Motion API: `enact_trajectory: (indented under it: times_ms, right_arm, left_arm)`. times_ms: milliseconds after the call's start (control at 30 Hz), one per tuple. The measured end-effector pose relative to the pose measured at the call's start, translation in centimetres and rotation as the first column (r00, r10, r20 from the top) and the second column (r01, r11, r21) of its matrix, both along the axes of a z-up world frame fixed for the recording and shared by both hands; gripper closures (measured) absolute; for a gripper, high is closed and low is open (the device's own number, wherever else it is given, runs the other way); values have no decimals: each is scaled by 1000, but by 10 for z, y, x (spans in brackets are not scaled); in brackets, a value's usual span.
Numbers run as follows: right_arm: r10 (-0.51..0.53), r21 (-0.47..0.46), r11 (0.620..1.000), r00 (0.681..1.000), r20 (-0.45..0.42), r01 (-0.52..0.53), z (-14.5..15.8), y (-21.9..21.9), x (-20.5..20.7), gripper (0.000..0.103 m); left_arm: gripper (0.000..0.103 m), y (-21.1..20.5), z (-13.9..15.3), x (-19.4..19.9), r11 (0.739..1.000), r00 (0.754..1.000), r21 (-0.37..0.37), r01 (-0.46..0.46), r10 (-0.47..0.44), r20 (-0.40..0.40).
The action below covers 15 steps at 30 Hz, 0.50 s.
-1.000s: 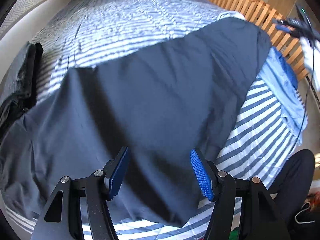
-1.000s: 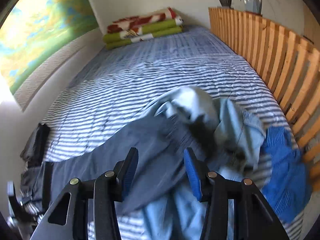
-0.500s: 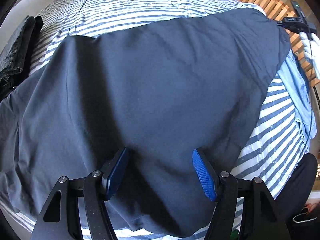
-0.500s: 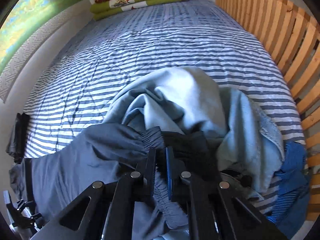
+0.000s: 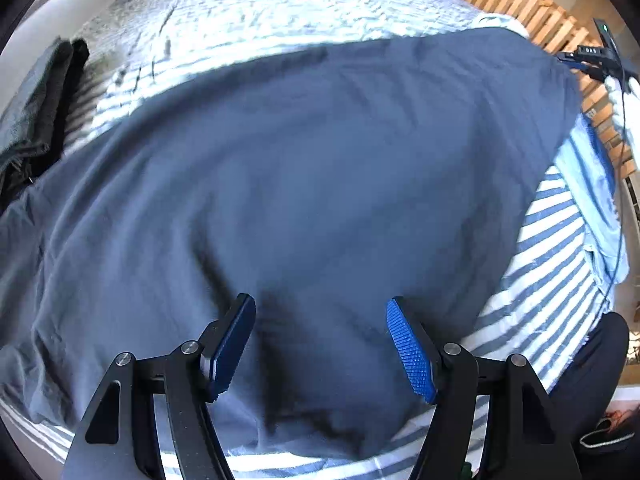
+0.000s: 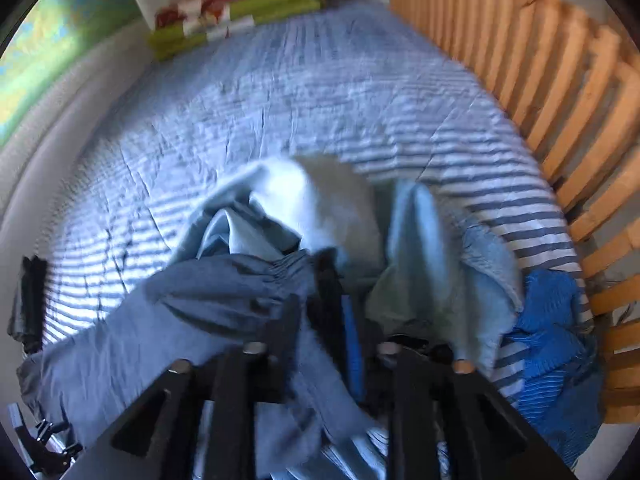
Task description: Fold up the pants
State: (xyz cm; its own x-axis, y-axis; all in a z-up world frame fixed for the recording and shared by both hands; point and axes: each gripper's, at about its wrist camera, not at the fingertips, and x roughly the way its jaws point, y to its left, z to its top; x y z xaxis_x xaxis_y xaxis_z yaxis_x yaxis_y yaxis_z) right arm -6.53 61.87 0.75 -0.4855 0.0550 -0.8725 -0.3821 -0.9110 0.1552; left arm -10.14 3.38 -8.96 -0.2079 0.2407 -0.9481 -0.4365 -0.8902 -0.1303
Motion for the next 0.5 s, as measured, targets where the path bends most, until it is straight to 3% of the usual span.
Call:
enact_trajectory:
  times_ms: [67, 167, 233, 333, 500]
  right_arm:
    - [-64, -27, 998, 996, -60, 62, 9, 4, 35, 63]
    - [-61, -81, 995, 998, -22, 59, -4, -6, 70, 63]
    - [-56, -90, 994, 998, 8, 57, -17, -17, 85, 63]
    - [-27, -213, 977, 1000, -4, 25, -36, -32, 97, 63]
    - [-72, -283, 957, 996, -45, 57, -50, -37, 81, 62]
  left_arm:
    - [31, 3, 13, 10, 1000, 999, 18, 25, -25, -32]
    - [29, 15, 20, 29, 994, 995, 39, 98, -97, -40]
    - [29, 26, 19, 46, 989, 988, 14, 148, -148, -45]
    - [29, 46, 17, 75, 976, 975, -57, 212, -215, -62]
    - [29, 25, 11, 95, 987, 988, -53, 152, -151, 8]
